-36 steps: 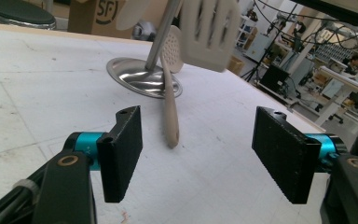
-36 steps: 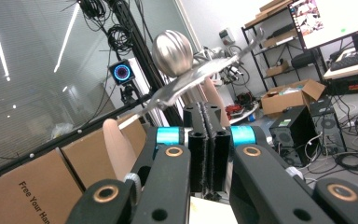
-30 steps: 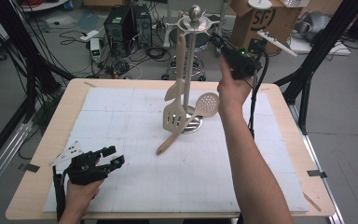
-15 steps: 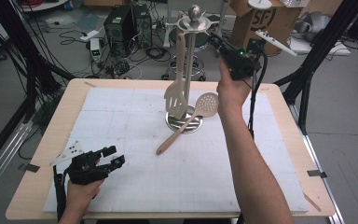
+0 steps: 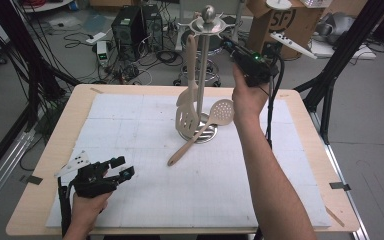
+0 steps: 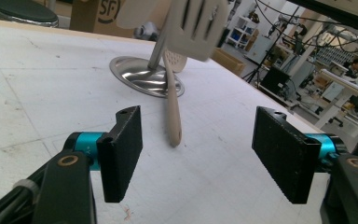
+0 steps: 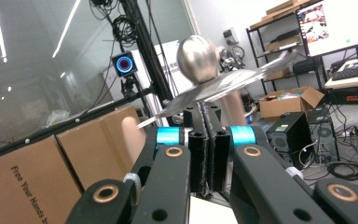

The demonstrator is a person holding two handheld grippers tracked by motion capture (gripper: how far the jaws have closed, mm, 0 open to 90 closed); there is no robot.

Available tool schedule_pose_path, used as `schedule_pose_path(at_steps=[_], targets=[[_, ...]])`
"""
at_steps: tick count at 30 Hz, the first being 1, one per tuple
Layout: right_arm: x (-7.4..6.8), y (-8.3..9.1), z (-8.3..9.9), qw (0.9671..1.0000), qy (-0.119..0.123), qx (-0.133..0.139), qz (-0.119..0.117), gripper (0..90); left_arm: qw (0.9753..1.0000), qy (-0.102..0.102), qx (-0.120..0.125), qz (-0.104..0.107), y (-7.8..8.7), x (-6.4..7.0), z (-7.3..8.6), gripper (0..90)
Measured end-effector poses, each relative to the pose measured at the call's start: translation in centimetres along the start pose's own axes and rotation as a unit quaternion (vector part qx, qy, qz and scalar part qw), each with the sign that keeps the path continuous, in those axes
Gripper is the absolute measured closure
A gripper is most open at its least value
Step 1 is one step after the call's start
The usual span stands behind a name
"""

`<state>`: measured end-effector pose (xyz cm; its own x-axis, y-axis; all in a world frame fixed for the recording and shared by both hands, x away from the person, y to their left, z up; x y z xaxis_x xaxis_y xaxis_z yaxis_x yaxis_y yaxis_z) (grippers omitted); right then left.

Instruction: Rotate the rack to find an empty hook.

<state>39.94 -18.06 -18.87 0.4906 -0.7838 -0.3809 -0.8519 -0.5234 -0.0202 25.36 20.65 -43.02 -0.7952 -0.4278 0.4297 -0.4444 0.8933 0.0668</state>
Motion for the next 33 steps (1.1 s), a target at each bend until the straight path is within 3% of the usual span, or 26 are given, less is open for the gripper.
schedule_pose_path(at_steps=[13, 22, 33], targets=[[-2.0, -1.1, 0.5, 0.9998, 0.013, -0.007, -0.014, 89.9, 1.0, 0.002, 0.003, 0.002, 0.1, 0.0, -0.1, 33.8], [-2.2, -1.7, 0.7, 0.9999, 0.008, -0.009, -0.012, 89.9, 1.0, 0.004, 0.006, 0.001, 0.3, -0.2, -0.1, 33.8], [-3.3, -2.7, 1.0, 0.9997, 0.018, -0.016, -0.01, 89.9, 1.0, 0.004, 0.005, 0.0, 0.4, -0.1, -0.1, 33.8]])
Point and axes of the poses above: each handheld gripper's, and its own axes: y roughly backward along the jaws, z roughly out of its underside, x roughly to its right, the point moved 2 cm from there along -y, roughly forward along the jaws, and after that the axes turned 13 degrees about z, right-handed, at the moved point
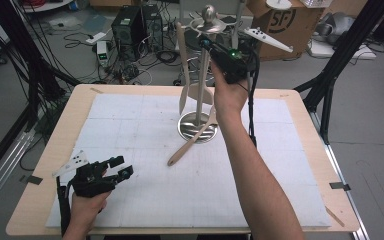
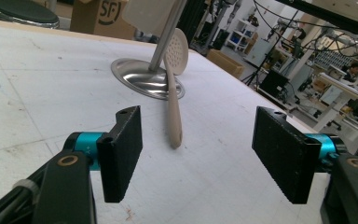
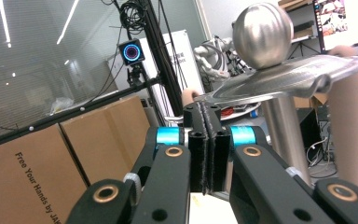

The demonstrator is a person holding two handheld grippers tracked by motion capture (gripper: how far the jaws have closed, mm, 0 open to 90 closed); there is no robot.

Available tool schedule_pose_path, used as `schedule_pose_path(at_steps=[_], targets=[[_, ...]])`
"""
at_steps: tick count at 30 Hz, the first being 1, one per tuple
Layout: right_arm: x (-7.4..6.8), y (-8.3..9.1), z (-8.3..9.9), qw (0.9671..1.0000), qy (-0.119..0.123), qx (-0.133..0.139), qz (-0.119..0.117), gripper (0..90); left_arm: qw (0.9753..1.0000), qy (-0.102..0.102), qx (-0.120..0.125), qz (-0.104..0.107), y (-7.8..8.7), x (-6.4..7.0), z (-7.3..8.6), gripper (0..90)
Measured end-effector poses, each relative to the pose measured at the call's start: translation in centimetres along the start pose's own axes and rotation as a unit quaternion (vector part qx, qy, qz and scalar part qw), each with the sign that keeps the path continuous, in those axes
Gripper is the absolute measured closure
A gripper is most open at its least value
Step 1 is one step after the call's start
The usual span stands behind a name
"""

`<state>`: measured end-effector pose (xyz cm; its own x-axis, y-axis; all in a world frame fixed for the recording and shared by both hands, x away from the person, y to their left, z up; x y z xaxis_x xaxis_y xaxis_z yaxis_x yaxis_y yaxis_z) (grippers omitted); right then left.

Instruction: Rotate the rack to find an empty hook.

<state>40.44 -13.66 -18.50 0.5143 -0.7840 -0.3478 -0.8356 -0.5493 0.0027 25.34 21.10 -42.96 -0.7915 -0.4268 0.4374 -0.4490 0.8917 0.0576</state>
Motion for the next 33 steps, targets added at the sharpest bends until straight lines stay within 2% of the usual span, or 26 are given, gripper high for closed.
schedule_pose_path(at_steps=[5, 18, 26, 33], targets=[[-0.4, -0.7, 0.0, 1.0, 0.002, 0.0, 0.001, 89.9, 1.0, 0.001, 0.009, -0.004, 0.5, -0.1, -0.1, 33.8], [-1.1, -2.0, 0.3, 1.0, 0.003, 0.002, -0.001, 89.9, 0.9999, 0.002, 0.01, -0.007, 0.8, -0.1, 0.0, 33.8], [-1.2, -1.2, 0.6, 0.9999, 0.014, -0.004, -0.002, 89.9, 1.0, -0.001, 0.006, -0.005, 0.8, 0.0, 0.0, 33.8], [0.2, 0.1, 1.2, 0.9999, 0.006, 0.0, 0.014, 89.9, 0.9999, 0.0, 0.01, -0.007, 1.0, 0.1, 0.0, 33.8]])
Point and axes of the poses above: each handheld gripper's, and its own axes: y roughly backward along the jaws, z roughly out of its underside, x roughly to its right, the point moved 2 cm from there along -y, roughly forward along the jaws, and after that the axes turned 13 degrees about z, right-handed, at the moved point
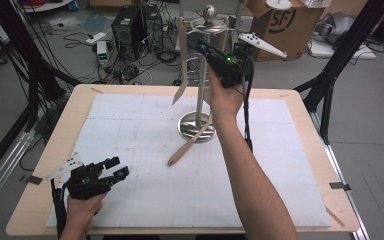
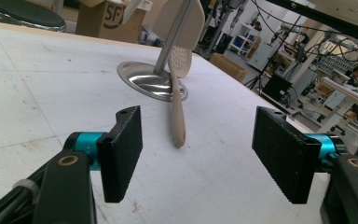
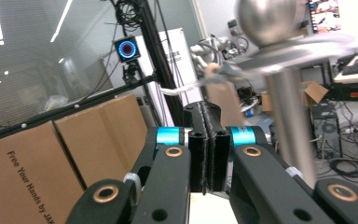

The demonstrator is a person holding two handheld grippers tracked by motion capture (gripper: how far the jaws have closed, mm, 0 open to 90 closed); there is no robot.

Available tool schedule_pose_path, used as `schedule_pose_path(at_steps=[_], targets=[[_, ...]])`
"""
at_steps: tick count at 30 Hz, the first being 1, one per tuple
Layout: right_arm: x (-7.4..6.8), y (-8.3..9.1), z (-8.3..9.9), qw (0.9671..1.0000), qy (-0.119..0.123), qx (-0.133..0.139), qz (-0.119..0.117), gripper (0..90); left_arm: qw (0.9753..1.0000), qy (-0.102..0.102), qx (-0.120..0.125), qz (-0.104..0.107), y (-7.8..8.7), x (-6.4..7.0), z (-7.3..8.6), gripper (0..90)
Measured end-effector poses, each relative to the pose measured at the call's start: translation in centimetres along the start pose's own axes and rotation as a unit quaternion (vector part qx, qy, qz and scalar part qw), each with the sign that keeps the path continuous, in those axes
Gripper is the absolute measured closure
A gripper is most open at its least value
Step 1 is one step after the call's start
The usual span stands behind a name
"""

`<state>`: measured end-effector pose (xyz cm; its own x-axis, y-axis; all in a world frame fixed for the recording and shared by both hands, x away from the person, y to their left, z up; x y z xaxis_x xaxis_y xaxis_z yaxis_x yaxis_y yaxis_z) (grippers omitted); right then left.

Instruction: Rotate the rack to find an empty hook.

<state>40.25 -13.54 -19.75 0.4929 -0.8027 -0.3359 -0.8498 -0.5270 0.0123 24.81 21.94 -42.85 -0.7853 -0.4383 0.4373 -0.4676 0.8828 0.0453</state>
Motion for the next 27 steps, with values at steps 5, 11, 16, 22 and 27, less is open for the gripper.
schedule_pose_path(at_steps=[5, 11, 16, 22, 27], targets=[[1.0, 0.7, -0.2, 0.9998, -0.002, 0.0, 0.022, 89.9, 1.0, 0.004, 0.002, 0.001, 0.0, 0.0, 0.0, 33.8], [1.7, 1.6, -1.0, 0.9987, -0.022, 0.025, 0.037, 89.9, 1.0, 0.005, 0.0, 0.002, -0.2, 0.0, 0.1, 33.9], [1.0, 1.7, -1.6, 0.9981, -0.006, 0.034, 0.051, 89.9, 1.0, 0.006, 0.002, 0.003, -0.2, 0.0, 0.1, 33.9], [0.9, 2.0, -1.8, 0.9978, 0.002, 0.039, 0.054, 89.9, 0.9999, 0.008, 0.0, 0.007, -0.2, -0.1, 0.1, 33.9], [0.6, 2.0, -1.7, 0.9977, 0.003, 0.041, 0.054, 89.9, 0.9999, 0.007, -0.001, 0.009, -0.3, 0.0, 0.1, 33.9]])
Point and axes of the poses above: each handheld gripper's, and its own axes: y roughly backward along the jaws, z roughly out of its underside, x roughly to its right, the point moved 2 cm from there along -y, roughly forward along the jaws, and after that the axes turned 13 degrees about z, right-handed, at the moved point
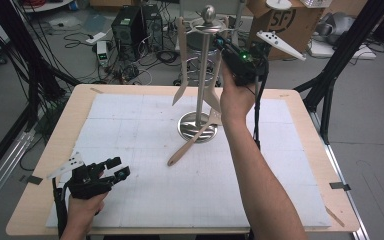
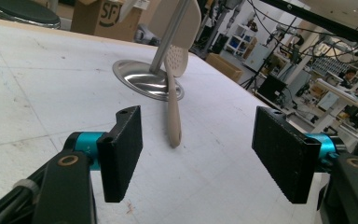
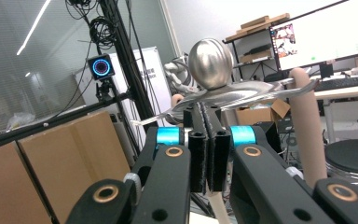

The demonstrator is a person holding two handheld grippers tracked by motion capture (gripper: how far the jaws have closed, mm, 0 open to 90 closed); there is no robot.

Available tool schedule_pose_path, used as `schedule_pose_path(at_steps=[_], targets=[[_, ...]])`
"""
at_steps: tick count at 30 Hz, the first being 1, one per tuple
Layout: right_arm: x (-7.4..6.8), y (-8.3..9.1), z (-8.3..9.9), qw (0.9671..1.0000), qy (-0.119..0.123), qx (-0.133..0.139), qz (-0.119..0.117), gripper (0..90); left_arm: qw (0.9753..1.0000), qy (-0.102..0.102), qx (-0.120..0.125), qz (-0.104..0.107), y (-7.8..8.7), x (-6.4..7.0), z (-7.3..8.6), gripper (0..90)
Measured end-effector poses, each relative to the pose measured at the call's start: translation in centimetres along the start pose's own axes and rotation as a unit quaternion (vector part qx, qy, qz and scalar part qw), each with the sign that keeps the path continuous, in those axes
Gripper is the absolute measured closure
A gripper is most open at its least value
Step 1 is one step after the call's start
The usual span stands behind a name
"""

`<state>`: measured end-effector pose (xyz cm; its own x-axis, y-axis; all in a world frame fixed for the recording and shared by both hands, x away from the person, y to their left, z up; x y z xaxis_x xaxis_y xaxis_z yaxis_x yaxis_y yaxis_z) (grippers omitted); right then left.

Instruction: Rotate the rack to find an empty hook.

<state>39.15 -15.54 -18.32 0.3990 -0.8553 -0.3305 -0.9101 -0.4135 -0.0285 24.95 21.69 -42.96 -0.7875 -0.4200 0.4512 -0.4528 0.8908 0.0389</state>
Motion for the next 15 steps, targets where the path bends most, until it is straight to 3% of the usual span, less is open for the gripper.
schedule_pose_path(at_steps=[15], targets=[[-1.2, -0.1, 0.4, 0.9997, 0.022, 0.002, -0.006, 89.9, 1.0, 0.0, -0.001, -0.001, -0.1, 0.0, 0.0, 33.9]])
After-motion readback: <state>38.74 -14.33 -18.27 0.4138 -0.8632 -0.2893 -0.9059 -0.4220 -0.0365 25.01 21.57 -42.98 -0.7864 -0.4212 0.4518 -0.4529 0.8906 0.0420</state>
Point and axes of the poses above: each handheld gripper's, and its own axes: y roughly backward along the jaws, z roughly out of its underside, x roughly to its right, the point moved 2 cm from there along -y, roughly forward along the jaws, and after that the axes turned 13 degrees about z, right-handed, at the moved point
